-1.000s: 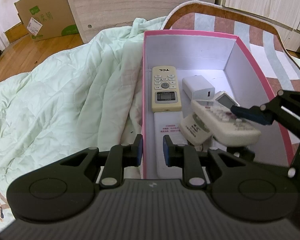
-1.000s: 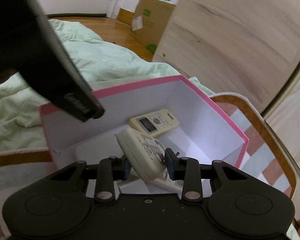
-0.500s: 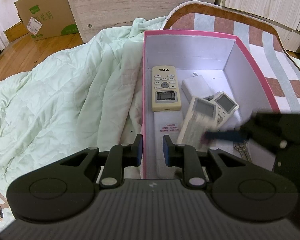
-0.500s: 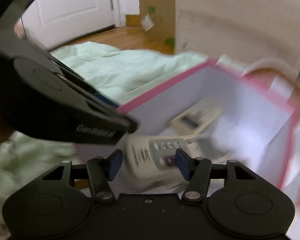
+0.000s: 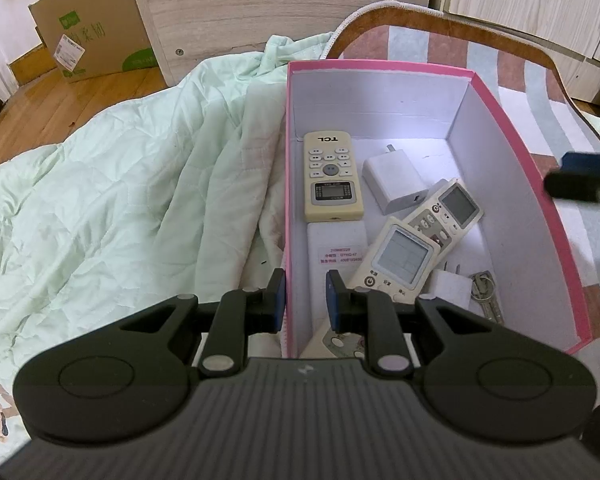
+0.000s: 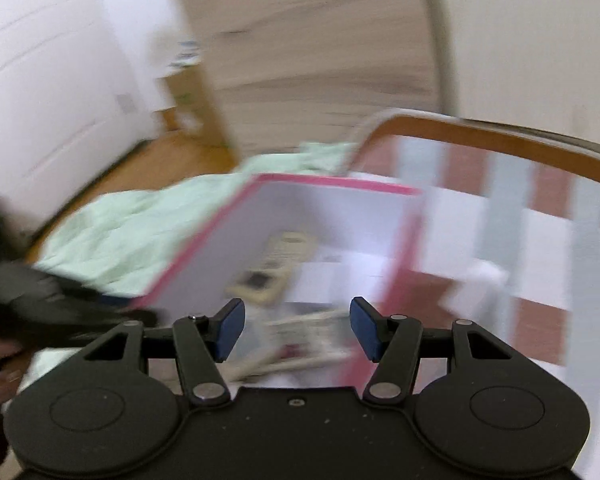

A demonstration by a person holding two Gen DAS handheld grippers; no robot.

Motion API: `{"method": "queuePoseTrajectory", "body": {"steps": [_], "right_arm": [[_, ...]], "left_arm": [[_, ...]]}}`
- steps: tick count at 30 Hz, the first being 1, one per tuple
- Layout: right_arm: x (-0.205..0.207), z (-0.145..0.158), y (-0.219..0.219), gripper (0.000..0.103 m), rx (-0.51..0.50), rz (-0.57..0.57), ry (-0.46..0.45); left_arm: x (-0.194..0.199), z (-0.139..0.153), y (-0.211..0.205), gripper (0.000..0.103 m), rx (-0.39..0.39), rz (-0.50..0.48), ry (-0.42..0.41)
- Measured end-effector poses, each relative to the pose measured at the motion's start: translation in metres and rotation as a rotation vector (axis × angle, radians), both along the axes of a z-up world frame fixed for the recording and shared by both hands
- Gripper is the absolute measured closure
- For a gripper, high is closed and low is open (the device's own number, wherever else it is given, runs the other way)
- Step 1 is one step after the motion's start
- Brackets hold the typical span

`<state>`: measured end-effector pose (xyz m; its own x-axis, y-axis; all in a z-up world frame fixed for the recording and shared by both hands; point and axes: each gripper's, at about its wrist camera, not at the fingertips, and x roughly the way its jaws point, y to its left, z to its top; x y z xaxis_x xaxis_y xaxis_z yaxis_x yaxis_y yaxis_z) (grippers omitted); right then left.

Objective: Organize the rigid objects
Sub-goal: 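Grasp the flat white block on the mat with the right gripper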

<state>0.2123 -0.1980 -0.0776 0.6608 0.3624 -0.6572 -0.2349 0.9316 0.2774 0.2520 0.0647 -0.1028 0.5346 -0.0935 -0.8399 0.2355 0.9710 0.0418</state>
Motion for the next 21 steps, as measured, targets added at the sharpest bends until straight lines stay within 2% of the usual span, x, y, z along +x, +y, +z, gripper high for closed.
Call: {"method": "queuePoseTrajectory", "body": {"steps": [4, 11, 18, 21], "right_arm": [[0.02, -0.016, -0.039, 0.04, -0.005, -0.136, 0.074], [0.071, -0.068, -0.073, 0.045, 0.108, -0.206, 0.323], [0.132, -0.093, -0.089, 0.045, 0.025, -0.302, 0.434], [0.146, -0.106, -0.083, 0.045, -0.06, -0.302, 0.495]], "left_arm": [[0.0, 0.0, -0.001, 0.083, 0.004, 0.0, -0.001], [0.0, 0.0, -0.002, 0.083, 0.004, 0.0, -0.001], [-0.001, 0.0, -0.001, 0.083, 0.01, -0.001, -0.003], [-0.001, 0.0, -0.001, 0.083, 0.006, -0.001, -0.001]]}}
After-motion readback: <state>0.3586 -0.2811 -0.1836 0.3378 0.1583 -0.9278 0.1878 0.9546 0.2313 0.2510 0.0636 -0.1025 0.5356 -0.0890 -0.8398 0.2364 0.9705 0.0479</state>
